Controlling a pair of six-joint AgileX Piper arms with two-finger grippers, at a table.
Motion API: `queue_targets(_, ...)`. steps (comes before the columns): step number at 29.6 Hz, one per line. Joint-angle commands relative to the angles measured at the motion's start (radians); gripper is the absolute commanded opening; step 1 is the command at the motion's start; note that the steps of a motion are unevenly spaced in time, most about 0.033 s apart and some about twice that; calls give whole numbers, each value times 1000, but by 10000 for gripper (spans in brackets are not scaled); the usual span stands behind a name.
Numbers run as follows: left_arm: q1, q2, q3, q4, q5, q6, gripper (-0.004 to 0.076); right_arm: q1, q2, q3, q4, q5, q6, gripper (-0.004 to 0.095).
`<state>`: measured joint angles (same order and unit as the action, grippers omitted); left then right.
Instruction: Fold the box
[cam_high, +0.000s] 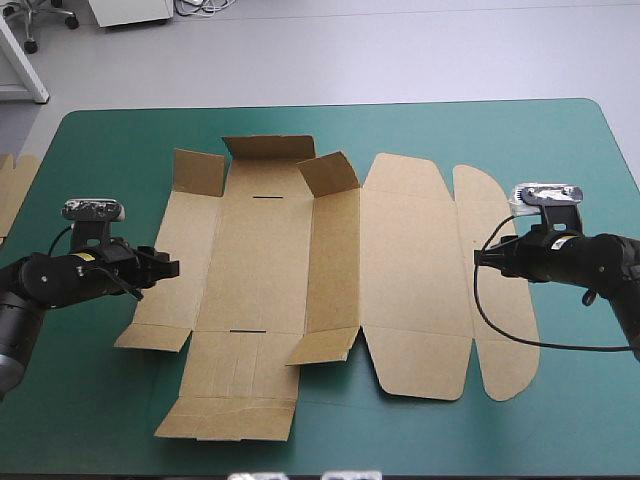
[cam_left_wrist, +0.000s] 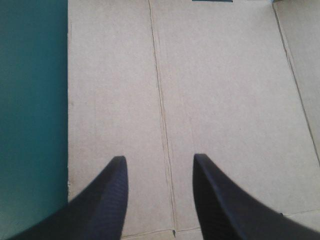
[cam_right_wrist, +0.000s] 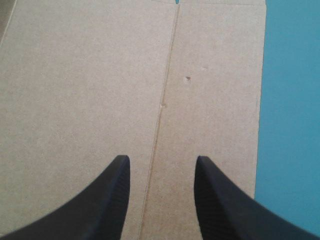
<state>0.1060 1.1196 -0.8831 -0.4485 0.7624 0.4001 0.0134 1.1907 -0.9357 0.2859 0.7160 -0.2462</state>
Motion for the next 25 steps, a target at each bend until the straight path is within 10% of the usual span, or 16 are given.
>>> queue_targets(1, 2, -16, -35, -35, -40, 1, 302, 0, -27, -24, 17, -41, -10, 401)
queue_targets(25, 2, 9, -42, -74, -82, 1, 300, 0, -94, -27, 23, -114, -35, 401)
